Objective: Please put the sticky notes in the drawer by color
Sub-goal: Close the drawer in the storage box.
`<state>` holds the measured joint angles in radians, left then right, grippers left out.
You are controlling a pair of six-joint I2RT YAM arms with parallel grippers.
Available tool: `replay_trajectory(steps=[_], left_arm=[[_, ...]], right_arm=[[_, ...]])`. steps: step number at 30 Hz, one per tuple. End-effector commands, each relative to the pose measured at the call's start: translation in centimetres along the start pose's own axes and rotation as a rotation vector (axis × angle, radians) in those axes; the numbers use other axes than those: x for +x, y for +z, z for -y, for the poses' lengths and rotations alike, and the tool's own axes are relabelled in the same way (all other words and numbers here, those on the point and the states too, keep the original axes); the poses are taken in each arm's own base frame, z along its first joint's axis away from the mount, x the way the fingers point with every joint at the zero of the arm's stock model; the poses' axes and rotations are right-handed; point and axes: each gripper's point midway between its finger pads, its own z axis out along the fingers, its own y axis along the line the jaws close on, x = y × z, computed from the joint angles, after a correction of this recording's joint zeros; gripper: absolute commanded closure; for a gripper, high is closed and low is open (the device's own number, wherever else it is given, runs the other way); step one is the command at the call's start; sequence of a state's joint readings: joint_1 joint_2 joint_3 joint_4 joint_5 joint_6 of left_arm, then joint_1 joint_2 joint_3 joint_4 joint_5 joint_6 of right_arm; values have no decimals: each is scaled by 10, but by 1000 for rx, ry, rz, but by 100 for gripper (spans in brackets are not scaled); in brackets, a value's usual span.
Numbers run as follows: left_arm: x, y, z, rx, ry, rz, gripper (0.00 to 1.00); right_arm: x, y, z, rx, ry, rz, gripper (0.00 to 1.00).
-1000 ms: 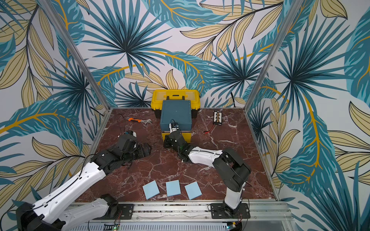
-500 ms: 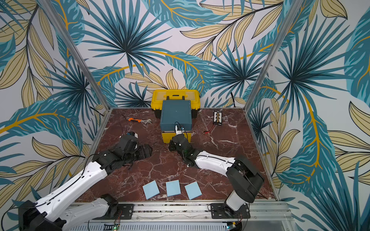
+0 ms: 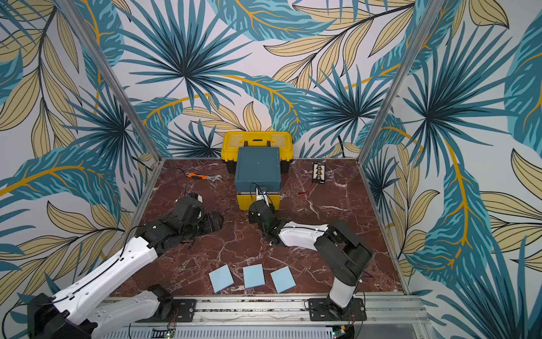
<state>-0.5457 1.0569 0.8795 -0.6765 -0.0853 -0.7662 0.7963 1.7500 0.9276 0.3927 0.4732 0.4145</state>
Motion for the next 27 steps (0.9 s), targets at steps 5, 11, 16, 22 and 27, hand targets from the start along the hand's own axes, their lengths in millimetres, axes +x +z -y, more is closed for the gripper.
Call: replay_trajectory(steps=[5,11,16,22,27], left_arm=[[0,5,-3,-7,7,-1,0],[1,6,-4,-9,3,-7,0],[2,6,-4,-10,4,-8,0],[1,5,-5,-13,2,-6,0],[0,5,-5,-13,6,-4,0]], right_arm=[[-12,8,3,40,-15,85,98],[-8,14,10,83,-2,108,98],[-5,19,12,99,8,122,98],[-5,23,12,107,-1,136,97],[-6,24,11,109,-7,137,97]])
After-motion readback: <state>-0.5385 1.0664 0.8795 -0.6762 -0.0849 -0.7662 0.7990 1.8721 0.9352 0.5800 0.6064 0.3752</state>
